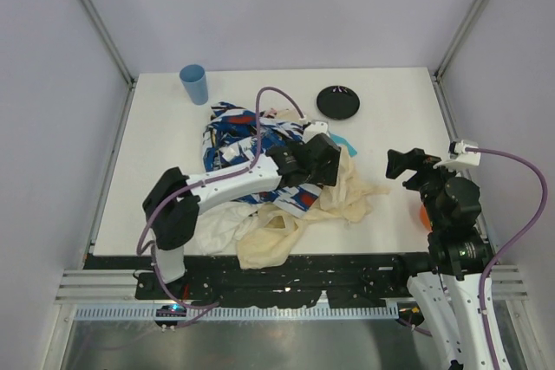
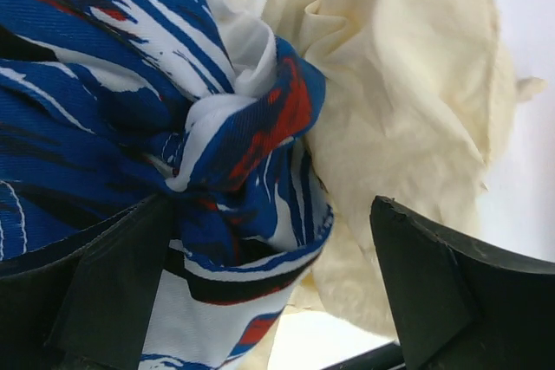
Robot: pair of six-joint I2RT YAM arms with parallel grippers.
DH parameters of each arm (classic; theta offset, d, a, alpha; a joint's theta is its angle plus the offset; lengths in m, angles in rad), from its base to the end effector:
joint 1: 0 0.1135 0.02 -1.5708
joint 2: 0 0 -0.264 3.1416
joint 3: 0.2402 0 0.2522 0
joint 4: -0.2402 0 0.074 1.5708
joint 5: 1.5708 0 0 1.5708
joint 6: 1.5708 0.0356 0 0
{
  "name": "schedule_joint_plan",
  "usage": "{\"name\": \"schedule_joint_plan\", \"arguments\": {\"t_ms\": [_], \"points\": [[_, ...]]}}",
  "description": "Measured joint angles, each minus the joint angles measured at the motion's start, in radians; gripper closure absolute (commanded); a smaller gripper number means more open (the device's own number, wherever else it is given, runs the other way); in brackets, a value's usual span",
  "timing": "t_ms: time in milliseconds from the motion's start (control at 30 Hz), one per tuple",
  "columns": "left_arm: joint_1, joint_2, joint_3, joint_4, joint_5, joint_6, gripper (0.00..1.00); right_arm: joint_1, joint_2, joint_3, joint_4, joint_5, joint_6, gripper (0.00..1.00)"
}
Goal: Pick out a specific cloth from the pile
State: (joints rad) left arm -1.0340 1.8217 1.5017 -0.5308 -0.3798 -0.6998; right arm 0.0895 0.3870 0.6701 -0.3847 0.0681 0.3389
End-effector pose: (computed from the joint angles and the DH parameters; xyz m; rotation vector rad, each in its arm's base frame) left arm 0.2197 -0.3435 0.2686 0.2252 2.3664 -0.3854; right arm 0.1027 0.0068 0.3281 0.2600 1.6588 0.2664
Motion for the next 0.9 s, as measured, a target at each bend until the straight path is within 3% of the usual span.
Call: {"name": "schedule_joint_plan", "arguments": {"t_ms": [400, 633, 900], "points": [[-0.053, 0.256, 0.177, -0.127, -0.081, -0.139, 0.00, 0.000, 0.013, -0.003, -0.005, 0.027, 0.003, 0.05], [-0.109, 0.462, 0.410, -0.350, -0.196, -0.198, 0.00, 0.000, 0.017, -0.003, -0.006, 0.038, 0.004, 0.05], [-0.116, 0.489, 0.431, -0.384, -0.227, -0.237, 0.08, 0.000, 0.017, -0.005, -0.006, 0.051, 0.004, 0.05]]}}
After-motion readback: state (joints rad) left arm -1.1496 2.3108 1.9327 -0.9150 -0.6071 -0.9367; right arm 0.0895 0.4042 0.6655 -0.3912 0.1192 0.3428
